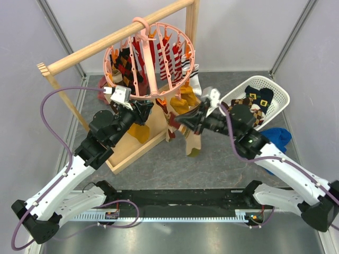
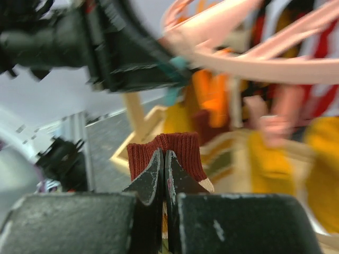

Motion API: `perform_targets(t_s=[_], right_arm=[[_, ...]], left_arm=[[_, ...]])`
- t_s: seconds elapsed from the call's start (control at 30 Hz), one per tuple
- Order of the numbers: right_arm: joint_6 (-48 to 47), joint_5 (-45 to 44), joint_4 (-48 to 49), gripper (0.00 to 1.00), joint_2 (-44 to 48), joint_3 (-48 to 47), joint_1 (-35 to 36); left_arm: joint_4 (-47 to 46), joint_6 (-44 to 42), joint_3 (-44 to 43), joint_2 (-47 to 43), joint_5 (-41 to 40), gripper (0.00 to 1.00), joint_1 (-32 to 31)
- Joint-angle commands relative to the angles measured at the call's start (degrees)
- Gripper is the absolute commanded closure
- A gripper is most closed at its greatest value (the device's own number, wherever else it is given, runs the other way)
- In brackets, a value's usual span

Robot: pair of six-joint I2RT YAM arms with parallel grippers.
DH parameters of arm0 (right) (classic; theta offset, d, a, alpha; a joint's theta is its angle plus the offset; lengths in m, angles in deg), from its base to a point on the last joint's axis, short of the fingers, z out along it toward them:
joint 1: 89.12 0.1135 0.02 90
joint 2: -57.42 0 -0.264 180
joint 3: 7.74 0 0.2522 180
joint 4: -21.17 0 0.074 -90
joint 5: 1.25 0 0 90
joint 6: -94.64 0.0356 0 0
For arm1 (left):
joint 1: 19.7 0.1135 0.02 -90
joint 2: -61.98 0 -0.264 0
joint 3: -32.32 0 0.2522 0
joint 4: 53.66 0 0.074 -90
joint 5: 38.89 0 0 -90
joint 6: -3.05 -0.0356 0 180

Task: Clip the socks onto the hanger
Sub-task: Clamp the sock onto the hanger.

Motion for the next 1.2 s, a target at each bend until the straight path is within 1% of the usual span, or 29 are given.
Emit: perform_targets(t_s=[0.0,0.03,0.13,0.23,0.33,0.37,0.4,0.5,0.6,0.83,1.17], right_arm=[[-1.99,-3.70,9.98,0.99,-3.49,2.06,8.83],[-2.53,-4.49,10.86,0.99,-5.33,2.24,11.81],[-3.50,-7.92,16.65,0.99,-9.02,3.82,15.43],[-2.45,-10.47,25.00,0.99,-12.46,5.93,17.11],[-1.31,-12.67,32.82,0.99,-15.71,7.69,17.73],[-0.43,-14.85,39.11,0.99,-17.98,9.96,17.82],[-0.33,-16.18,42.83,0.99,-19.31,10.41,17.82],[-0.42,-18.12,48.37,0.99,-21.42,11.82,17.82],[-0.68,-22.24,53.13,0.99,-22.13,13.67,17.82],[-0.77,-28.57,57.01,1.00,-21.96,15.34,17.64],[1.42,-29.02,60.53,1.00,-23.54,14.46,17.55]], left_arm=[[6.00,2.08,0.96,1.32,4.27,0.98,-0.13],[6.00,2.25,0.96,1.41,4.45,0.98,-0.13],[6.00,2.43,0.96,1.32,4.98,0.98,-0.04],[6.00,2.52,0.96,1.24,5.16,0.98,0.13],[6.00,2.52,0.96,1.06,5.07,0.98,0.22],[5.91,2.52,1.05,0.97,5.15,0.98,0.22],[5.91,2.52,1.13,0.89,5.16,0.98,0.22],[6.00,2.52,1.14,0.80,5.07,0.98,0.31],[5.91,2.43,1.14,0.62,4.98,0.98,0.31],[5.83,2.43,1.22,0.45,5.24,0.98,0.49],[5.74,2.52,1.31,0.71,5.86,0.98,0.57]])
